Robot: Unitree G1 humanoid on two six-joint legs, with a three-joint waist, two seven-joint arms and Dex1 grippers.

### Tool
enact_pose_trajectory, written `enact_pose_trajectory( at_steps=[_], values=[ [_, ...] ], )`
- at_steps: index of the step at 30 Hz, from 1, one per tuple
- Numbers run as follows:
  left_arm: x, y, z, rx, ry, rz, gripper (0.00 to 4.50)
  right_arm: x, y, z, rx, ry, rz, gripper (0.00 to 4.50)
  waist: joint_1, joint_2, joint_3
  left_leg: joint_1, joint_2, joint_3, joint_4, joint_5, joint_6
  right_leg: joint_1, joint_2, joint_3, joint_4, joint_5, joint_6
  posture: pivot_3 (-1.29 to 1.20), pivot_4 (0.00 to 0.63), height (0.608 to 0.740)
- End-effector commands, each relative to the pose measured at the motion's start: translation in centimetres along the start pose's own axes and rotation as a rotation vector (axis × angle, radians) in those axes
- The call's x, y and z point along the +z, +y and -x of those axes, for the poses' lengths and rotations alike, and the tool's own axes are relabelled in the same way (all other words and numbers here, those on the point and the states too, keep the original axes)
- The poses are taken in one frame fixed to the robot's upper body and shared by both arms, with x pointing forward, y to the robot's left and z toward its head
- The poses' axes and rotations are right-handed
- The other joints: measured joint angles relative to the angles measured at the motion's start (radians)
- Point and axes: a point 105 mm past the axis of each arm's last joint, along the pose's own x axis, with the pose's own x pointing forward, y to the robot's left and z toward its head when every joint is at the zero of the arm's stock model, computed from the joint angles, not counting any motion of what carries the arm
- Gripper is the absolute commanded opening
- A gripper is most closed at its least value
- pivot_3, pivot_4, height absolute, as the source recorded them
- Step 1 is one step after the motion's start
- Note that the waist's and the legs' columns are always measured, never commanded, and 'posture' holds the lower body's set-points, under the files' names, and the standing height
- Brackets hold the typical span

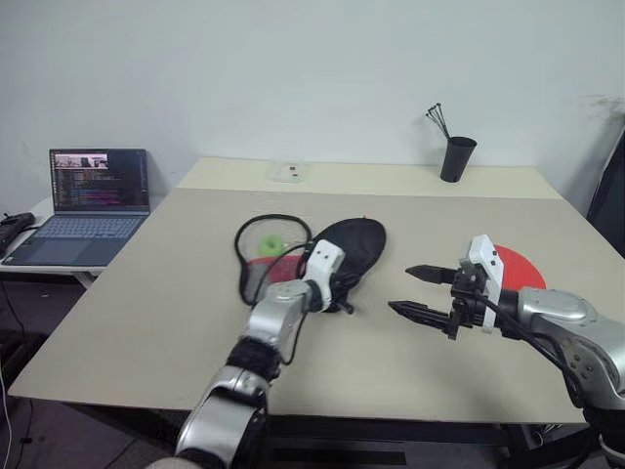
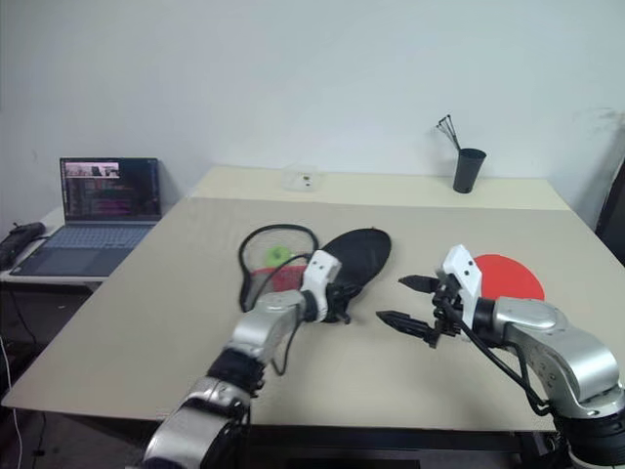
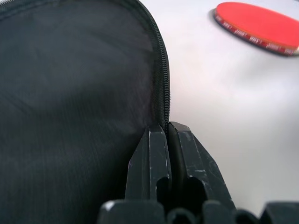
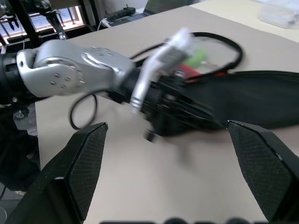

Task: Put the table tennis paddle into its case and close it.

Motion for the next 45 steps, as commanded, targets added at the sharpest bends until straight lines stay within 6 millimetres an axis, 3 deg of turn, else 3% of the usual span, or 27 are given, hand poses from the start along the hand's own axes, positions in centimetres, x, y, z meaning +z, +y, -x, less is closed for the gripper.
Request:
enact_pose_trajectory(
  at_steps=[1,7,13,18,22,26,31,36,40,45],
  values=[
    [1.5,-0.9,-1.9,0.008,-0.029,-0.035,0.01,1.4,0.1,0.9,-0.023,-0.017,0.055,4.5,-0.001,0.0,0.0,0.0,0.0,0.0,0.0,0.0,0.0,0.0,0.0,0.0,0.0,0.0,0.0,0.0,0.15,0.74],
    [2.4,-2.6,-3.9,0.026,-0.037,-0.029,0.01,1.3,-0.3,2.2,-0.079,0.004,0.063,4.5,-0.002,-0.001,0.001,0.0,0.0,0.0,-0.001,0.0,0.0,-0.001,0.0,0.0,0.0,0.0,0.0,0.0,0.15,0.74],
    [3.0,-3.8,-4.3,-0.022,-0.063,-0.058,0.01,1.0,-0.5,2.8,-0.121,-0.005,0.051,4.5,-0.003,-0.001,0.001,0.0,0.001,0.001,-0.001,0.0,0.0,-0.001,0.0,0.0,0.0,0.0,0.0,0.0,0.15,0.74],
    [2.9,-1.7,-2.8,-0.031,-0.079,-0.145,1.42,0.6,-0.8,2.8,-0.135,-0.024,0.021,4.5,-0.006,-0.001,0.001,0.0,0.001,0.001,-0.001,0.0,0.0,-0.001,0.0,0.0,0.0,0.0,0.0,0.0,0.15,0.74],
    [2.1,0.9,0.2,-0.052,-0.079,-0.177,2.88,0.4,-1.9,2.7,-0.174,-0.048,-0.002,4.5,-0.02,-0.001,0.001,0.001,0.002,0.0,-0.001,0.0,0.0,-0.001,0.002,0.001,0.001,0.0,0.0,0.0,0.15,0.74],
    [2.6,2.5,3.9,-0.049,-0.151,-0.161,2.88,-0.1,-3.2,2.3,-0.241,-0.035,-0.046,4.5,-0.025,0.0,0.001,0.002,0.005,-0.002,-0.001,0.0,0.0,-0.001,0.001,0.002,0.002,0.0,-0.001,0.0,0.15,0.74],
    [3.4,4.9,10.0,-0.06,-0.246,-0.105,2.88,-0.6,-5.3,-0.2,-0.334,-0.041,-0.102,4.5,-0.029,-0.001,0.001,0.002,0.004,-0.001,0.0,0.0,0.0,-0.001,0.0,0.003,0.003,0.001,-0.003,0.0,0.15,0.74],
    [3.3,6.3,15.3,-0.079,-0.224,-0.147,2.88,-3.5,-7.4,-3.6,-0.456,0.063,-0.214,4.5,-0.03,0.0,0.001,0.003,0.005,-0.001,-0.001,0.0,0.0,-0.001,0.001,0.003,0.004,0.001,-0.004,0.0,0.15,0.74],
    [3.2,7.0,17.6,-0.074,-0.182,-0.183,2.88,-5.4,-8.5,-5.8,-0.53,0.103,-0.275,4.5,-0.025,0.0,0.001,0.001,0.005,-0.001,-0.001,0.0,0.0,-0.002,0.0,0.003,0.003,0.003,-0.006,0.0,0.15,0.74],
    [3.4,5.6,18.9,-0.159,-0.169,-0.217,2.88,-6.9,-10.1,-7.5,-0.624,0.116,-0.357,4.5,-0.025,0.0,0.001,0.0,0.003,0.0,-0.001,0.0,0.0,-0.002,-0.001,0.003,0.002,0.003,-0.006,0.0,0.15,0.74]
  ],
)
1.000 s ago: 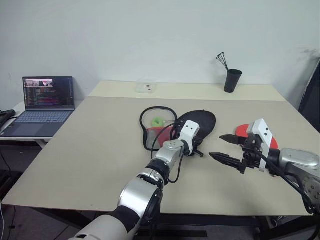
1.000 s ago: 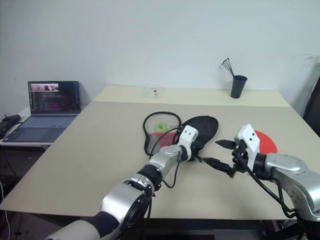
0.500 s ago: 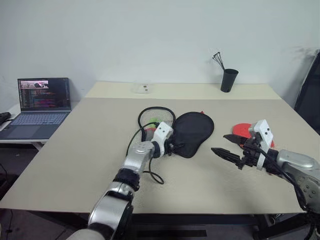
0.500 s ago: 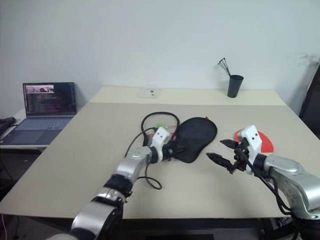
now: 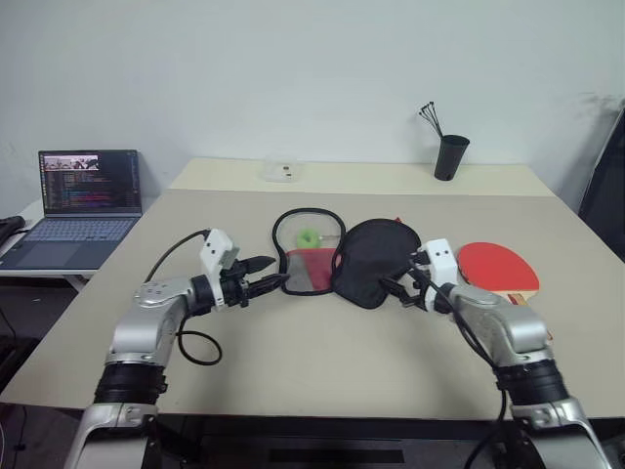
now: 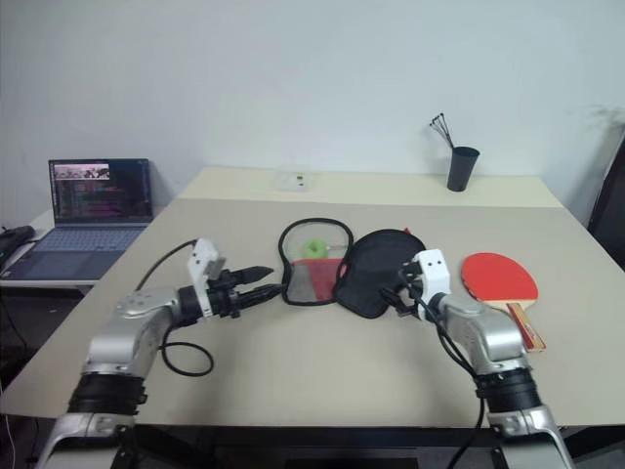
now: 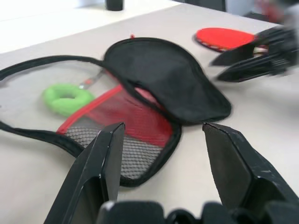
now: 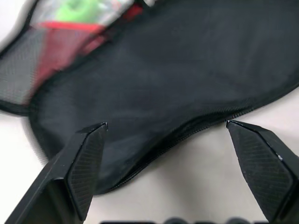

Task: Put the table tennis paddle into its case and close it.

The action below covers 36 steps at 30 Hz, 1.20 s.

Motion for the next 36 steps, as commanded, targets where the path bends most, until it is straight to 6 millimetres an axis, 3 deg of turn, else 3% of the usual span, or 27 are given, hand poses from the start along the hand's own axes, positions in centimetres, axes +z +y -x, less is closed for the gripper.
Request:
enact_pose_trajectory(
  at_steps=[1,5,11,14,17,25,30,36],
  values=[
    [2.0,-1.5,0.5,-0.082,-0.048,-0.073,2.88,1.4,-1.4,-0.8,-0.085,-0.051,-0.035,4.5,-0.003,0.0,0.0,0.0,0.0,0.001,0.0,0.0,0.0,0.0,0.0,0.001,0.0,0.0,0.0,0.0,0.15,0.74],
    [2.2,-2.2,0.7,-0.111,-0.039,-0.094,2.88,1.6,-1.1,-1.3,-0.079,-0.053,-0.054,4.5,-0.004,0.0,0.0,0.0,0.001,0.0,-0.001,0.0,0.0,-0.001,0.001,0.0,0.001,0.0,0.0,0.0,0.15,0.74],
    [2.5,-2.7,0.9,-0.128,-0.031,-0.101,2.88,2.1,2.2,-1.6,0.056,-0.07,-0.09,4.5,-0.011,0.001,0.0,0.001,0.003,0.0,-0.001,0.0,0.0,-0.001,0.003,0.0,0.002,0.0,-0.001,0.0,0.15,0.74],
    [2.5,-2.8,0.9,-0.132,-0.03,-0.103,2.91,2.0,3.9,-1.6,0.112,-0.072,-0.079,3.87,-0.015,0.001,0.001,0.001,0.003,0.0,-0.001,0.0,0.0,-0.002,0.003,0.001,0.003,0.0,-0.001,0.0,0.15,0.74],
    [2.8,-3.0,0.7,-0.134,-0.04,-0.106,2.91,1.5,4.8,-1.7,0.125,-0.061,-0.07,2.85,-0.019,0.001,0.001,0.001,0.002,0.0,-0.001,0.0,0.0,-0.002,0.003,0.001,0.003,0.0,-0.001,0.0,0.15,0.74],
    [2.9,-3.9,0.6,-0.154,-0.032,-0.122,2.91,0.9,3.9,-0.4,0.11,-0.024,-0.136,0.09,-0.019,0.001,0.001,0.0,0.002,0.0,-0.001,0.0,0.0,-0.002,0.002,0.001,0.002,0.0,0.0,0.0,0.15,0.74],
    [2.0,-5.3,0.0,-0.203,-0.002,-0.142,2.91,0.1,2.8,1.2,0.121,0.039,-0.17,0.04,-0.019,0.001,0.001,0.001,0.002,0.0,-0.002,0.0,0.0,-0.002,0.002,0.001,0.002,0.0,-0.001,0.0,0.15,0.74],
    [1.6,-6.2,-0.8,-0.243,0.003,-0.147,2.91,0.4,0.7,1.9,0.094,0.078,-0.161,0.04,-0.019,0.001,0.001,0.001,0.002,0.0,-0.001,0.0,0.0,-0.002,0.002,0.001,0.002,-0.003,0.003,0.0,0.15,0.74]
  ],
)
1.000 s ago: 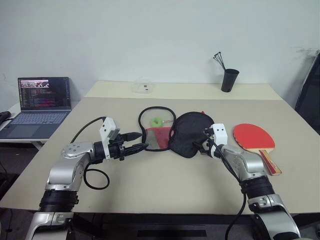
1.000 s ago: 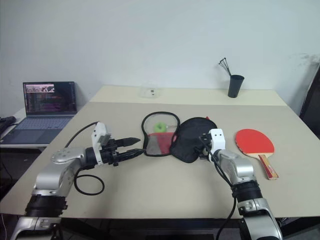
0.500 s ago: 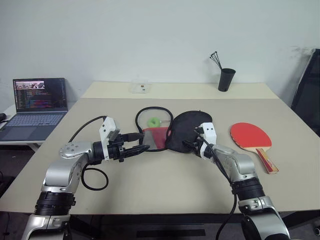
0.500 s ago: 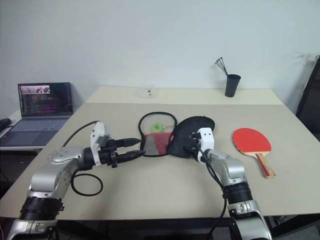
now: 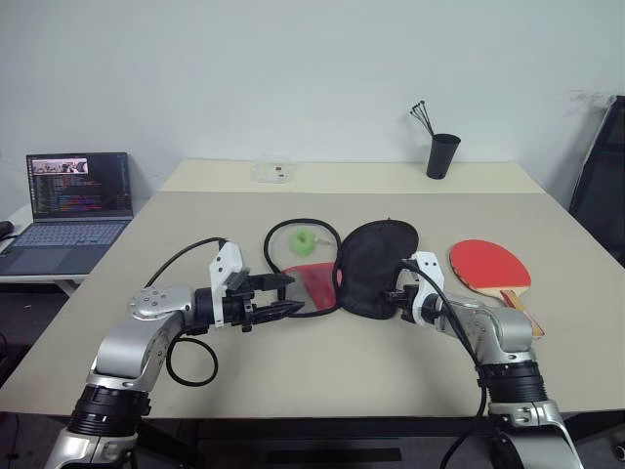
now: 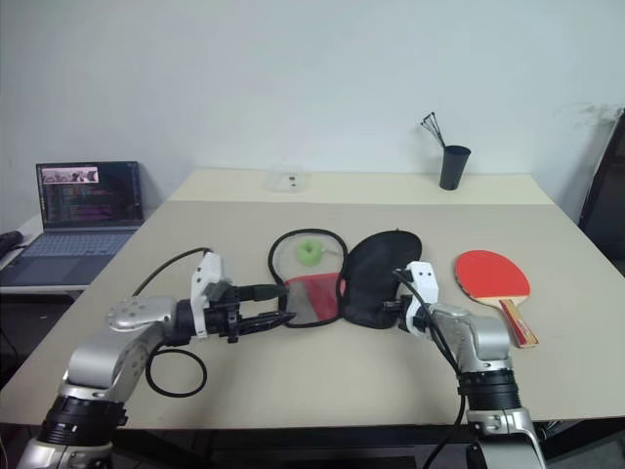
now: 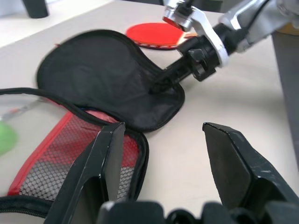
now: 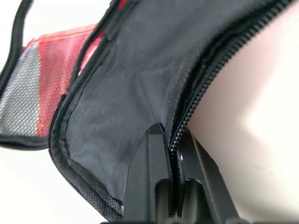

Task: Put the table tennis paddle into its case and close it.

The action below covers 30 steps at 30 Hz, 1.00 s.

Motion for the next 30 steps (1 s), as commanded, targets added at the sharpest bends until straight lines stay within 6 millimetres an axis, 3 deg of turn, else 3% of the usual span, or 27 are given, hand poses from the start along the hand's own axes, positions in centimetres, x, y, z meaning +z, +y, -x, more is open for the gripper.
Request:
enact_pose_trajectory(
  at_steps=[1,13,18,23,26,28,30],
  values=[
    [0.9,-0.6,-0.6,-0.034,-0.018,-0.057,2.91,2.2,-0.6,0.9,0.003,-0.039,0.031,0.04,0.0,0.0,0.0,0.0,0.0,0.0,0.0,0.0,0.0,0.0,0.0,0.0,0.0,0.0,0.0,0.0,0.15,0.74],
    [0.6,-0.6,-1.5,-0.06,-0.021,-0.062,2.91,4.5,-4.0,1.4,-0.1,-0.05,0.016,0.04,0.0,0.0,0.0,0.0,0.0,0.001,0.0,0.0,0.0,0.0,0.0,0.0,-0.001,0.0,-0.001,0.0,0.15,0.74],
    [0.5,-0.6,-1.8,-0.071,-0.023,-0.066,2.91,4.5,-5.0,1.8,-0.136,-0.051,0.034,1.64,0.0,0.0,0.0,-0.001,0.0,0.001,-0.001,0.0,0.0,0.0,0.0,0.0,-0.001,0.0,-0.001,0.0,0.15,0.74],
    [0.6,-0.6,-2.3,-0.076,-0.035,-0.07,2.91,6.6,-6.8,3.3,-0.238,-0.126,0.133,3.39,0.001,0.0,0.0,-0.001,0.0,0.001,0.0,0.0,0.0,0.0,0.0,0.0,-0.001,0.0,0.0,0.0,0.15,0.74],
    [0.9,-0.6,-2.7,-0.08,-0.051,-0.075,2.91,7.6,-6.3,5.1,-0.175,-0.165,0.14,4.4,0.001,0.001,0.0,-0.001,0.0,0.001,0.0,0.0,0.0,0.0,0.0,0.0,-0.001,0.0,0.0,0.0,0.15,0.74],
    [0.7,-0.9,-3.0,-0.103,-0.03,-0.087,2.91,7.4,-6.3,6.0,-0.157,-0.164,0.157,4.46,0.001,0.001,0.0,-0.001,0.0,0.001,-0.001,0.0,0.0,0.0,0.0,0.001,-0.001,0.0,0.0,0.0,0.15,0.74],
    [0.4,-1.2,-3.3,-0.126,0.001,-0.109,2.91,7.1,-7.4,7.1,-0.206,-0.165,0.178,4.46,0.001,0.001,0.0,-0.001,0.0,0.0,-0.001,0.0,0.0,0.0,0.0,0.0,-0.002,0.0,0.0,0.0,0.15,0.74]
  ],
)
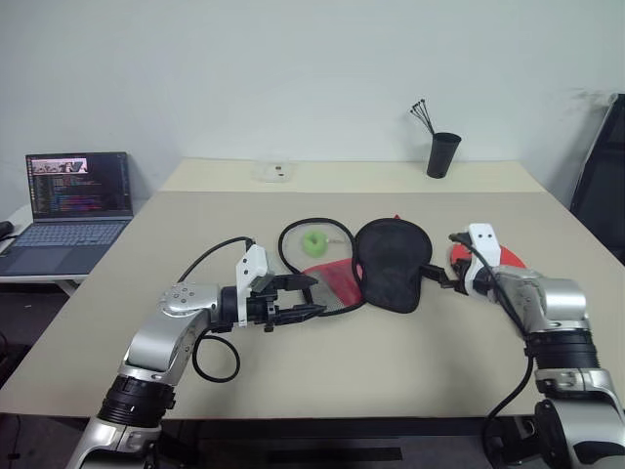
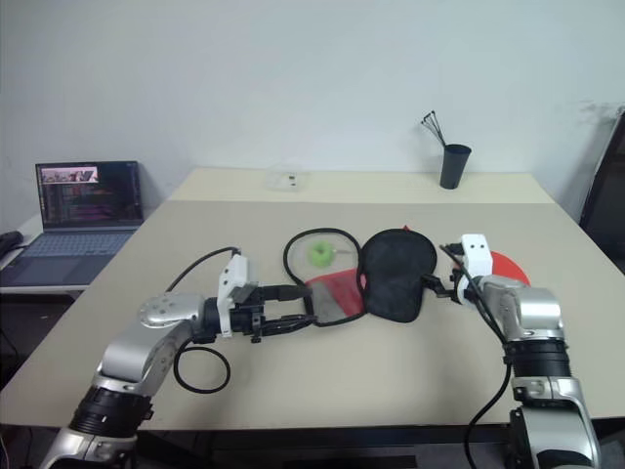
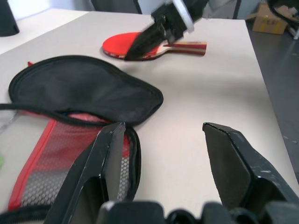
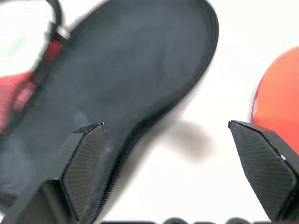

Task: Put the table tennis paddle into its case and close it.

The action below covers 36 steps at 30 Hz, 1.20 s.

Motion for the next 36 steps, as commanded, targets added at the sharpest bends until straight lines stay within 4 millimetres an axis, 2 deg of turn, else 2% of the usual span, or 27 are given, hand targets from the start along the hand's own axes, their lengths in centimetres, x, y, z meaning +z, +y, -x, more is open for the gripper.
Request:
enact_pose_trajectory(
  at_steps=[1,8,11,14,21,36],
  values=[
    [0.5,-0.2,-0.7,-0.034,0.012,-0.052,2.91,0.5,-2.1,2.3,-0.063,-0.046,0.032,4.46,0.002,0.0,0.0,0.0,0.0,0.0,0.0,0.0,0.0,0.0,0.0,0.0,0.0,0.0,0.0,0.0,0.15,0.74],
    [1.5,0.0,-2.7,-0.073,0.0,-0.085,2.91,-1.3,-7.5,6.0,-0.273,-0.034,0.014,4.46,0.016,0.0,0.0,0.0,-0.001,0.001,0.001,0.0,0.0,0.0,0.0,0.001,0.0,0.0,0.001,0.0,0.15,0.74],
    [1.4,0.8,-3.8,-0.053,0.016,-0.104,2.91,-1.9,-9.3,6.7,-0.333,-0.038,-0.021,4.46,0.013,0.0,0.0,0.0,-0.002,0.005,0.001,0.0,0.0,0.0,0.0,0.002,0.0,0.0,0.001,0.0,0.15,0.74],
    [1.8,0.6,-4.6,-0.084,-0.001,-0.11,2.91,-3.2,-10.5,7.2,-0.363,0.0,-0.014,4.46,0.011,0.0,0.0,0.001,-0.001,0.008,0.001,0.0,0.0,0.0,0.002,0.003,0.0,-0.001,0.002,0.0,0.15,0.74],
    [2.3,0.9,-5.6,-0.09,-0.017,-0.118,2.91,-5.3,-10.7,6.7,-0.336,0.069,-0.04,4.46,0.011,0.0,0.0,0.002,-0.001,0.016,0.001,0.0,0.0,-0.002,0.005,0.014,0.001,0.0,0.002,0.0,0.15,0.74],
    [2.4,1.0,-5.7,-0.084,-0.019,-0.118,2.91,-5.7,-10.3,3.8,-0.294,0.105,0.054,4.46,0.009,0.0,0.0,0.002,-0.001,0.019,0.001,0.0,0.0,-0.004,0.005,0.02,0.0,0.002,0.005,0.0,0.15,0.74]
  ],
)
